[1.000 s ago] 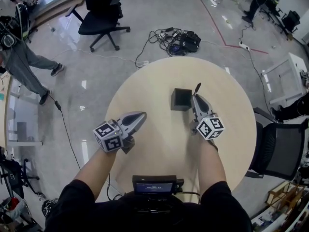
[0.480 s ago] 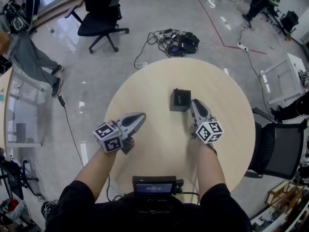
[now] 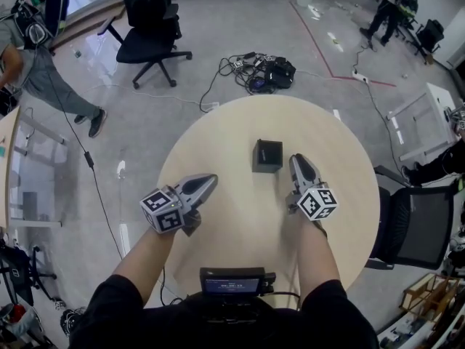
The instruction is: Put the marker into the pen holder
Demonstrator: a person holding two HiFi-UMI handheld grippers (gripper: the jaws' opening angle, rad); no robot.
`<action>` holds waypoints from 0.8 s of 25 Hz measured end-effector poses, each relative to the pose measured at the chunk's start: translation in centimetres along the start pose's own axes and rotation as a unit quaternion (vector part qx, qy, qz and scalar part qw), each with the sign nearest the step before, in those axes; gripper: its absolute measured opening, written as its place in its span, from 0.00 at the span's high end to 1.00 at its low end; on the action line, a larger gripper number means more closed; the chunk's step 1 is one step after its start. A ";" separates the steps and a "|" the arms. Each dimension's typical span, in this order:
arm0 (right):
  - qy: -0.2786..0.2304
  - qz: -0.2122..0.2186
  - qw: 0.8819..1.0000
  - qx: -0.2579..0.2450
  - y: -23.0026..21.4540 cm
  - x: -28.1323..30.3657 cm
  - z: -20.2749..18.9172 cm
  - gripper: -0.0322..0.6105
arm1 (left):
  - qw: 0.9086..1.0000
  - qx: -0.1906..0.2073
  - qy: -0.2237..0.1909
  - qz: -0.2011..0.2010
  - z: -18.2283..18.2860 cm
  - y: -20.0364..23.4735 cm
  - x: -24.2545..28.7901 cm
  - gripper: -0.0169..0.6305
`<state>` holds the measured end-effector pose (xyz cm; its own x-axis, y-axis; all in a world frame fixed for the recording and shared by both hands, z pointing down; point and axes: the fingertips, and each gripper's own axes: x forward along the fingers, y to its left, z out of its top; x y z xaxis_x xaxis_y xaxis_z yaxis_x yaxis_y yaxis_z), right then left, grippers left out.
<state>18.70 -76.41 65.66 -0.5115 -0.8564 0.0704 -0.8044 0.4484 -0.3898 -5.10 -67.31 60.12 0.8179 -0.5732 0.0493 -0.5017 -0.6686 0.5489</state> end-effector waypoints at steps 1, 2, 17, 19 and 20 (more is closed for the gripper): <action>-0.003 -0.003 1.000 0.002 -0.1 -0.3 0.4 0.83 | 1.000 0.001 -0.001 -0.001 0.1 -0.2 0.0 0.97; -0.005 -0.005 1.000 0.002 -0.2 -0.5 0.7 0.80 | 1.000 0.003 -0.002 -0.002 0.4 -0.4 0.0 0.97; -0.021 0.004 0.997 -0.070 4.8 -11.1 11.2 0.74 | 0.998 0.051 -0.020 -0.008 5.6 -6.7 -5.1 0.97; -0.024 -0.003 0.996 -0.081 6.2 -12.9 12.8 0.80 | 0.998 0.055 -0.024 -0.008 6.5 -7.7 -6.5 0.97; -0.028 -0.009 0.996 -0.084 6.9 -13.8 13.7 0.84 | 0.998 0.057 -0.027 -0.009 7.0 -8.3 -7.1 0.98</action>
<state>24.36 -65.02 49.46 -0.4836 -0.8750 0.0232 -0.8545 0.4663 -0.2289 -8.72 -61.03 49.38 0.8125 -0.5829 -0.0059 -0.5184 -0.7271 0.4502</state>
